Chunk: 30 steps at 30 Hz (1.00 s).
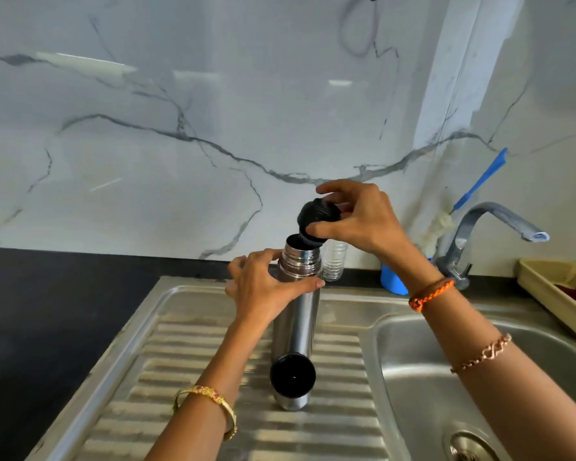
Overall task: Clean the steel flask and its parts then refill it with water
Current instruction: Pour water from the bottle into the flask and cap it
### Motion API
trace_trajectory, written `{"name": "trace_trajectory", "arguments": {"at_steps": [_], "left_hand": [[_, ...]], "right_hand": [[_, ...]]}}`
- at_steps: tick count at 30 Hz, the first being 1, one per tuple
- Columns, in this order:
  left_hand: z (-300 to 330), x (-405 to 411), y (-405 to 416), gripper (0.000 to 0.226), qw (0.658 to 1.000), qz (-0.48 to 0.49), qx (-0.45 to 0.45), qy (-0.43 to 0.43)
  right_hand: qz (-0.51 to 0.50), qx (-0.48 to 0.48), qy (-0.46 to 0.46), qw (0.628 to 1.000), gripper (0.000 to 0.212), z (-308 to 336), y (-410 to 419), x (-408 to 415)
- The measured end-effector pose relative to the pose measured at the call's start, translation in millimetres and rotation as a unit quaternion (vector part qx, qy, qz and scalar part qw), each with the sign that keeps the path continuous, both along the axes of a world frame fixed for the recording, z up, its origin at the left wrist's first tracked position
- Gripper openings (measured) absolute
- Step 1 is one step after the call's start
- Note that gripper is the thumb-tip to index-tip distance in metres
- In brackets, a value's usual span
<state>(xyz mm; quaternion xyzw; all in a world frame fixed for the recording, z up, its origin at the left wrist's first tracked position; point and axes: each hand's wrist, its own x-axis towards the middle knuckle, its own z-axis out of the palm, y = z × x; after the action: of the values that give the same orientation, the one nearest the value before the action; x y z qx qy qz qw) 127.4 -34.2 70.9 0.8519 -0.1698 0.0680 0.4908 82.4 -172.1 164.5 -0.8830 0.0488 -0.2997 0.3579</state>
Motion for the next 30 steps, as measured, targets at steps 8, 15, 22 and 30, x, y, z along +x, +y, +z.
{"name": "trace_trajectory", "arguments": {"at_steps": [8,15,22,30], "left_hand": [[-1.9,3.5,1.6,0.063,1.000,-0.021,-0.010,0.004],[1.6,5.8,0.7,0.058,0.999,-0.028,-0.003,0.026],[-2.1,8.1,0.6,0.063,0.996,-0.063,-0.063,0.032],[-3.4,9.3,0.6,0.060,0.994,-0.074,-0.074,0.035]], "right_hand": [[0.097,-0.178,0.105,0.974,0.049,10.8,12.1,11.3],[0.005,-0.317,0.127,0.940,0.055,-5.6,15.2,18.2],[0.109,-0.223,0.146,0.958,0.060,-1.9,3.2,5.7],[0.019,-0.370,0.155,0.916,0.054,-9.1,15.8,6.6]]}}
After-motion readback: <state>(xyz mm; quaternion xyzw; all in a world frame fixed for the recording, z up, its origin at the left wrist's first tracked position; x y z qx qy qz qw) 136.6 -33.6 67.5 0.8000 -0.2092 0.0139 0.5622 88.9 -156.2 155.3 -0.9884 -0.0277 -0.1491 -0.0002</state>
